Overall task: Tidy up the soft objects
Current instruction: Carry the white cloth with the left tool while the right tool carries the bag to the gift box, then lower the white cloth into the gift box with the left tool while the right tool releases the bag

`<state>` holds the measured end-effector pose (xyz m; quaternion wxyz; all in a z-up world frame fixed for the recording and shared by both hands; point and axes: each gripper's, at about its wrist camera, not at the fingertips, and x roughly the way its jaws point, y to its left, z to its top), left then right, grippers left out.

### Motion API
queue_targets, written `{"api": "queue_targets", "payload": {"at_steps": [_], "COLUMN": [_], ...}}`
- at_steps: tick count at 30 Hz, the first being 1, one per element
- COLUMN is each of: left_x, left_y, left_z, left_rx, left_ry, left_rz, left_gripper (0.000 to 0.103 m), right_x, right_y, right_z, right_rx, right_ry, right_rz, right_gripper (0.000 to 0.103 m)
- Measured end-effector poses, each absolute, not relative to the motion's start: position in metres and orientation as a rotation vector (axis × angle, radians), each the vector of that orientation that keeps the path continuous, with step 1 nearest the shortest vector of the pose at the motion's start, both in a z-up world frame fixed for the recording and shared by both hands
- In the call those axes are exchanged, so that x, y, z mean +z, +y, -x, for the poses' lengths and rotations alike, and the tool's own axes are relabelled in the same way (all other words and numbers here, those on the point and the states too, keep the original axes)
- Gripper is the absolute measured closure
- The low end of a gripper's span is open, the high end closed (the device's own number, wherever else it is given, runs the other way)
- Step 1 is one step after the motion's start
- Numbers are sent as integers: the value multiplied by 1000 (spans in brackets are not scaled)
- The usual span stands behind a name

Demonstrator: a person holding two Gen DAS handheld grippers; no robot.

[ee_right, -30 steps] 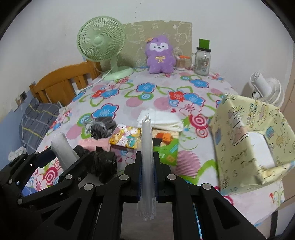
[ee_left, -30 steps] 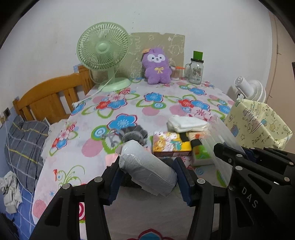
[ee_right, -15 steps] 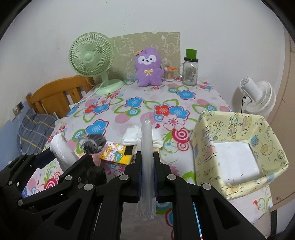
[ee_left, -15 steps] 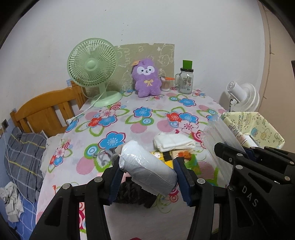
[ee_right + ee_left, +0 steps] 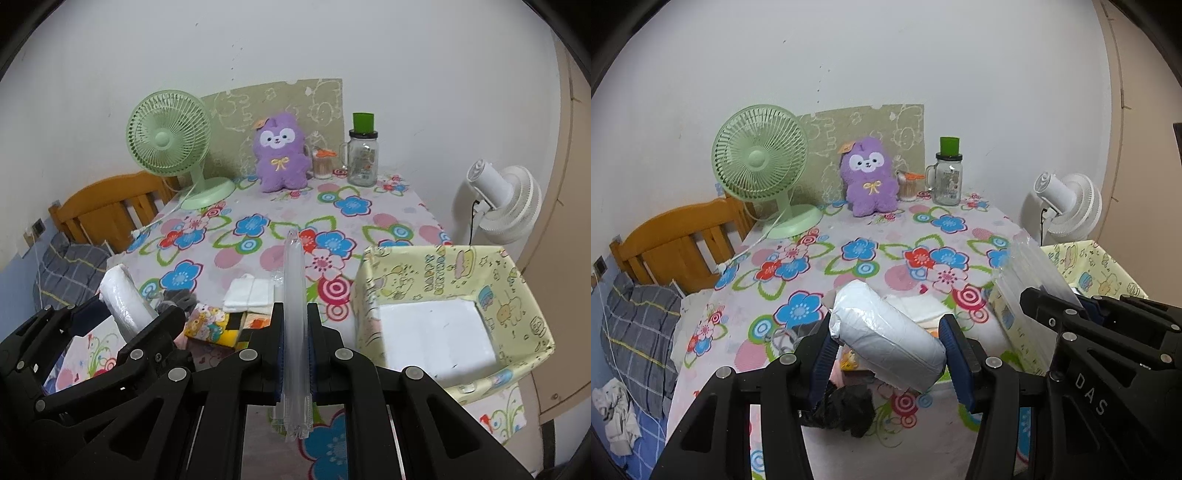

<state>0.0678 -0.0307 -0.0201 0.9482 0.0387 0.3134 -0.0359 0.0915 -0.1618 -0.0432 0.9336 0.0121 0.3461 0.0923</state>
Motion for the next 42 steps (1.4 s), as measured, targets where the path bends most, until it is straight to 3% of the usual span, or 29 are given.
{"api": "queue_targets", "payload": {"at_steps": [42], "left_x": [-8], "left_y": [-182], "left_z": [-115], "left_rx": [-264], "left_ry": [608], "left_rz": [-204], "left_gripper": [47], "right_x": [-28], "right_y": [-314], "right_z": [-121], "right_rx": [11], "right_ry": [665], "right_rz": [-67], "right_gripper": [90]}}
